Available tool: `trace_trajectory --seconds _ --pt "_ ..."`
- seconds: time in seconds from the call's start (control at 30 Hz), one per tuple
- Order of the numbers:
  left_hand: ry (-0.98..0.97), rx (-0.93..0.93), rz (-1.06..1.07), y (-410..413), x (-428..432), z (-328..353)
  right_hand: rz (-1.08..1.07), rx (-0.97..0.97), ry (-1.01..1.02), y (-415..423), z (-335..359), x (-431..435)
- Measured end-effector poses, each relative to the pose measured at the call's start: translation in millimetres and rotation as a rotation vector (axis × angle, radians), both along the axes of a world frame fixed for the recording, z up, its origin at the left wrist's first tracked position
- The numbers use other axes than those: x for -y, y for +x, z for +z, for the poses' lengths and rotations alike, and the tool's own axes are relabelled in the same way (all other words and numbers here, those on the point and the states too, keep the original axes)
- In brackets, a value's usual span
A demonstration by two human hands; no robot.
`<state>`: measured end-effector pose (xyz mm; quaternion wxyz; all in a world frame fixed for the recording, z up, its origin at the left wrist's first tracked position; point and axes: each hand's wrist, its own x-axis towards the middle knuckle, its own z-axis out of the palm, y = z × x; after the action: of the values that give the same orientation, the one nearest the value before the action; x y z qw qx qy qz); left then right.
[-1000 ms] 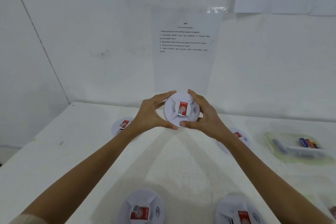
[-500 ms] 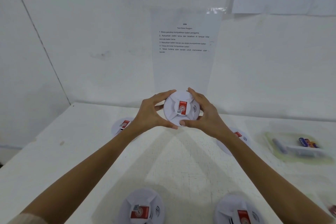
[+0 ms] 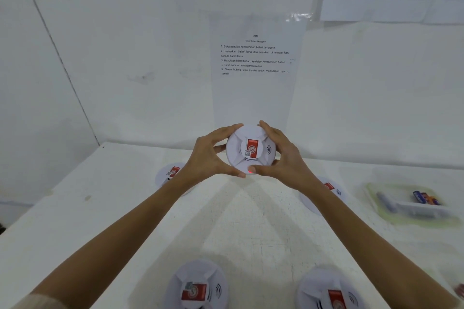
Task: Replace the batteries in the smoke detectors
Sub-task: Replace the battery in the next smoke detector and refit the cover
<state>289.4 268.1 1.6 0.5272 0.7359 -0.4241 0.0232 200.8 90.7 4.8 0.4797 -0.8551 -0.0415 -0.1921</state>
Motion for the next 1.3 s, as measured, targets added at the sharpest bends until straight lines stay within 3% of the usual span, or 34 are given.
trace_trajectory --seconds 0.4,0.63,1.3 --pt "0.008 -0.054 -0.020 3 -2 1 0.181 -0.046 -0.096 -4 9 8" --pt "0.039 -0.049 -0.069 5 -3 3 0.073 0.070 -0.040 -7 4 9" --pt "0.065 -0.007 -0.050 5 -1 1 0.043 0.078 -0.062 -5 -3 13"
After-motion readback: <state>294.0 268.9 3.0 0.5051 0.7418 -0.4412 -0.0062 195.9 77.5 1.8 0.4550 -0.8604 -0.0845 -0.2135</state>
